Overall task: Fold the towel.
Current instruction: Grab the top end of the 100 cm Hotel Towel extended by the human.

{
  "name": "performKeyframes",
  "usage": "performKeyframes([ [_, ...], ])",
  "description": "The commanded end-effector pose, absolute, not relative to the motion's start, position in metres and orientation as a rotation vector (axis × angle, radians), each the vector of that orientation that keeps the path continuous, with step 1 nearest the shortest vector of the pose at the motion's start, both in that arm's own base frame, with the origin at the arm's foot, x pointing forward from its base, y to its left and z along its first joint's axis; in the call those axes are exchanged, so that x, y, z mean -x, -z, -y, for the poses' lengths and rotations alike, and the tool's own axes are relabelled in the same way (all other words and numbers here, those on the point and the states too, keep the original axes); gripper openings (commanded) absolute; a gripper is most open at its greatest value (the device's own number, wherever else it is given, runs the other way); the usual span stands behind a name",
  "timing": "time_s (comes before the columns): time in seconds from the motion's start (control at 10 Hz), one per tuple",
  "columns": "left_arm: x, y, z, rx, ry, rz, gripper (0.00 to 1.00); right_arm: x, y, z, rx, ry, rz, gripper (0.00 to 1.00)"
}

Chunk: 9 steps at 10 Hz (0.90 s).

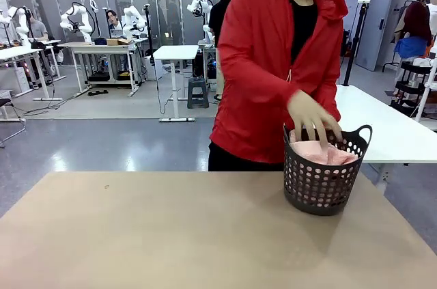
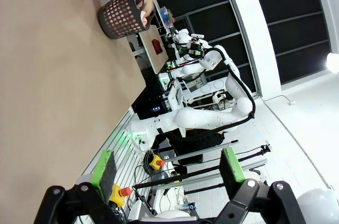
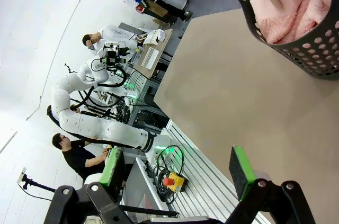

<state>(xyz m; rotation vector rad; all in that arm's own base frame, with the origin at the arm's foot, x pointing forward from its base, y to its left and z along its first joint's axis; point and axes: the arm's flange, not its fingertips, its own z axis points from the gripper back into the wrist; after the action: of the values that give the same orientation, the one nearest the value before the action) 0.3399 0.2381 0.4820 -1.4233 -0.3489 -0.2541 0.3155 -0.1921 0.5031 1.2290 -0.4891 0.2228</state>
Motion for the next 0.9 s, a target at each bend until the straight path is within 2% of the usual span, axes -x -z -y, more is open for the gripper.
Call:
performKeyframes([
  [0.0, -0.3384, -0.4809, -0.2393, 1.432, 0.263, 0.344, 1.00, -0.3155, -0.5035, 0.1923, -1.241, -0.240, 0.509, 1.00],
  [0.8, -0.3384, -0.4809, -0.2393, 1.432, 0.263, 0.344, 1.00, -0.3155, -0.5035, 0.1923, -1.241, -0.240, 0.509, 1.00],
])
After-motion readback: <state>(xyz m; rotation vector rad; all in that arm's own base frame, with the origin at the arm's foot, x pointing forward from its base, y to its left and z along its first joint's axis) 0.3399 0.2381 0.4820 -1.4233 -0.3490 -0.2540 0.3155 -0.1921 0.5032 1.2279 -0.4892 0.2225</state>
